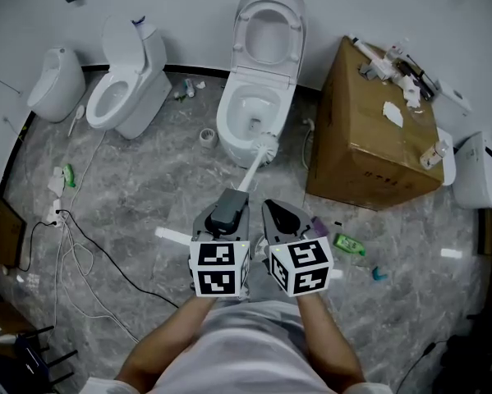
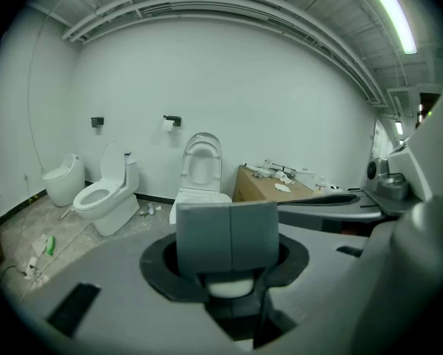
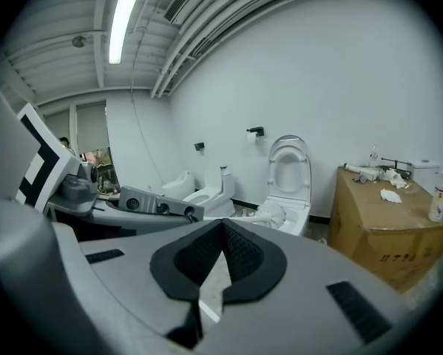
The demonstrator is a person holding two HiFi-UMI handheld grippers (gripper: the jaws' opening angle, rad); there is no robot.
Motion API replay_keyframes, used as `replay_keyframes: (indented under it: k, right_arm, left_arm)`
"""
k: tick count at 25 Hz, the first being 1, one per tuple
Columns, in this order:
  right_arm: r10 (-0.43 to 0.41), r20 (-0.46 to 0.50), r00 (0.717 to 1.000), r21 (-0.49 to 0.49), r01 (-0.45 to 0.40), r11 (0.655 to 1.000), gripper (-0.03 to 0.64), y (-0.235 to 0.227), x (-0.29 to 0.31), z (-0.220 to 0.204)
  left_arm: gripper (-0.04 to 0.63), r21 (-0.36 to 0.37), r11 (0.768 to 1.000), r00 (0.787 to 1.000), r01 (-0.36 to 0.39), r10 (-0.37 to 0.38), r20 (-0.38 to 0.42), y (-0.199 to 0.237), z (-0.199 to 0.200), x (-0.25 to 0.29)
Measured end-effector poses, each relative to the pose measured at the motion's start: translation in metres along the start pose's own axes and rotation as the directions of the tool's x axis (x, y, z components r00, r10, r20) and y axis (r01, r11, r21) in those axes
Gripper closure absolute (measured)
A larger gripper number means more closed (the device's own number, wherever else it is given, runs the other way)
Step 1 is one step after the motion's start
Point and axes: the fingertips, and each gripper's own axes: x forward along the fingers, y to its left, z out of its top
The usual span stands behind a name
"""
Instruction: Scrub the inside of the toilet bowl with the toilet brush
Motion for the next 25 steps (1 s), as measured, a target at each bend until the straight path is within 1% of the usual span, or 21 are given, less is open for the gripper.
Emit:
replay_keyframes:
  k: [6,10,18,25]
  right_arm:
    - [0.008,-0.011,1.000,0.018,-0.008,1.000,0.617,-0.017,0.035,0.007]
    - [0.015,-0.022,1.000,0.027,-0.014,1.000,0.617,-0.038,0.066,0.016]
    - [0.044,-0.072,0.996,0.044,-0.040,0.998,0.617,-0.079,0.129,0.033]
    - [0.070,-0.099,0.993,0.068,-0.064,0.996,0.617,-0.118,0.178,0.046]
  left_arm:
    - [0.443,0.004,1.000,1.000,-0.006,0.006,-0.023,0.015,0.009,0.035]
    - [0.443,0.006,1.000,0.999,-0.013,0.014,-0.045,0.027,0.018,0.069]
    - [0.443,-0.018,0.999,0.995,-0.035,0.033,-0.098,0.048,0.040,0.139]
    - [0.443,-0.009,0.999,0.989,-0.046,0.045,-0.137,0.060,0.061,0.201]
